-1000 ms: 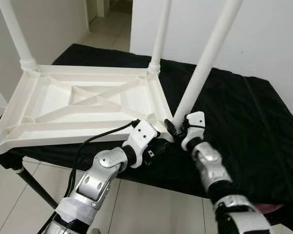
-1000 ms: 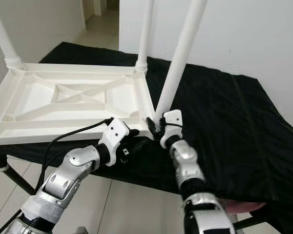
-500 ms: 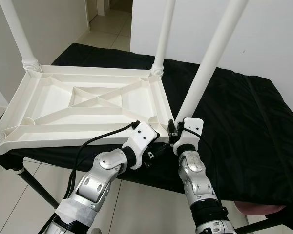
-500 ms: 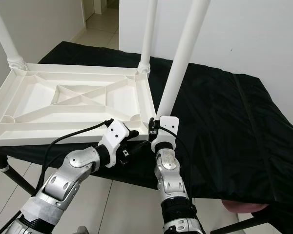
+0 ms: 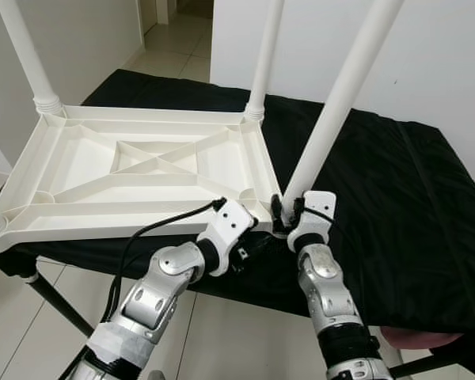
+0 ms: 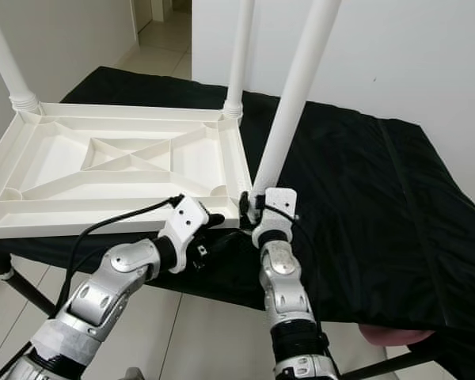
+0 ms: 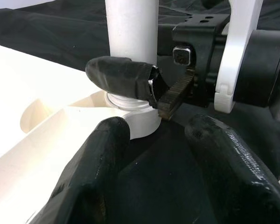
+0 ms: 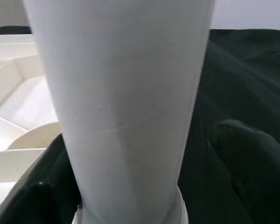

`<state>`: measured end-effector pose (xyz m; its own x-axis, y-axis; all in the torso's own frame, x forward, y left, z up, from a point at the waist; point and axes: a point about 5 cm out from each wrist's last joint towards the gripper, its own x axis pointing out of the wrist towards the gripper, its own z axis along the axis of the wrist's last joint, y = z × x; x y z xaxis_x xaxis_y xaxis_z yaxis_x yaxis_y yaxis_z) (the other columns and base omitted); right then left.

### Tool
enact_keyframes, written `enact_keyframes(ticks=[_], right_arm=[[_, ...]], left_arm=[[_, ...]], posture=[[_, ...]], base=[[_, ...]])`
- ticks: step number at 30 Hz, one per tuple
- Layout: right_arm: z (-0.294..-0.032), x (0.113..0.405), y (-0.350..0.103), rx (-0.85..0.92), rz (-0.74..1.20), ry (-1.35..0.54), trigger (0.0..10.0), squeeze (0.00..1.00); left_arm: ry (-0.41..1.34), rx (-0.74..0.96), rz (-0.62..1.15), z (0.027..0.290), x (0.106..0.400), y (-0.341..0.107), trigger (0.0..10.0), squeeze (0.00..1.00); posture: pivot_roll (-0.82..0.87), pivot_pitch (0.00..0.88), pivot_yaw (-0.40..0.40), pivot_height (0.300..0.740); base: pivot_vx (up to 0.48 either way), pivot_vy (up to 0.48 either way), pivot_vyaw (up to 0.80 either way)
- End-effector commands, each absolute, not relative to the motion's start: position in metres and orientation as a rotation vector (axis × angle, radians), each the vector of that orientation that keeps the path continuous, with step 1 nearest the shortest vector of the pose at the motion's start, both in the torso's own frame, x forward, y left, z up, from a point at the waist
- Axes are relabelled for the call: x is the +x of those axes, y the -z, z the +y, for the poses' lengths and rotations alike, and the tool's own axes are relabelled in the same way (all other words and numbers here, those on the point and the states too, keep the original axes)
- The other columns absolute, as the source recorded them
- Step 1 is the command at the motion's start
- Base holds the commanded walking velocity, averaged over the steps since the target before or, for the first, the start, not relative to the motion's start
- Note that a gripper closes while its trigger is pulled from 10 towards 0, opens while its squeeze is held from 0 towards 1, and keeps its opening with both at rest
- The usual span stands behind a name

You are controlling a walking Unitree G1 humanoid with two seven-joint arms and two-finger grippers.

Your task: Building children table

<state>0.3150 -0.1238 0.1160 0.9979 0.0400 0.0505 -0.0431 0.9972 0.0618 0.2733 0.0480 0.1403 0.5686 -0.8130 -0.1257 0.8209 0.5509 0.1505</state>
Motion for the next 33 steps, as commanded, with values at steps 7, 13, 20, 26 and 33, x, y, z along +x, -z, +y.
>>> enact_keyframes(ticks=[7, 13, 20, 26, 33], right_arm=[[-0.143, 0.324, -0.116, 0.020, -0.021, -0.251, 10.0, 0.00], [-0.150, 0.331, -0.114, -0.061, -0.008, -0.386, 10.0, 0.00], [-0.149, 0.337, -0.115, -0.076, -0.001, -0.458, 10.0, 0.00], [-0.142, 0.342, -0.114, -0.088, 0.006, -0.530, 10.0, 0.00], [-0.131, 0.342, -0.116, -0.067, -0.028, -0.554, 10.0, 0.00]], left_arm=[[1.016, 0.185, 0.049, 0.048, 0.265, -0.141, 10.0, 0.00], [1.074, 0.171, 0.060, 0.049, 0.258, -0.142, 10.0, 0.00], [1.078, 0.166, 0.060, 0.051, 0.256, -0.142, 10.0, 0.00], [1.053, 0.171, 0.051, 0.054, 0.259, -0.143, 10.0, 0.00], [0.905, 0.131, 0.016, 0.064, 0.274, -0.151, 10.0, 0.00]], posture=[[-0.03, 0.000, -0.066, 0.740], [-0.01, 0.000, -0.073, 0.740], [-0.01, 0.000, -0.075, 0.740], [0.00, 0.000, -0.075, 0.740], [0.01, 0.000, -0.082, 0.740]], base=[[0.000, 0.000, 0.00], [0.000, 0.000, 0.00], [0.000, 0.000, 0.00], [0.000, 0.000, 0.00], [0.000, 0.000, 0.00]])
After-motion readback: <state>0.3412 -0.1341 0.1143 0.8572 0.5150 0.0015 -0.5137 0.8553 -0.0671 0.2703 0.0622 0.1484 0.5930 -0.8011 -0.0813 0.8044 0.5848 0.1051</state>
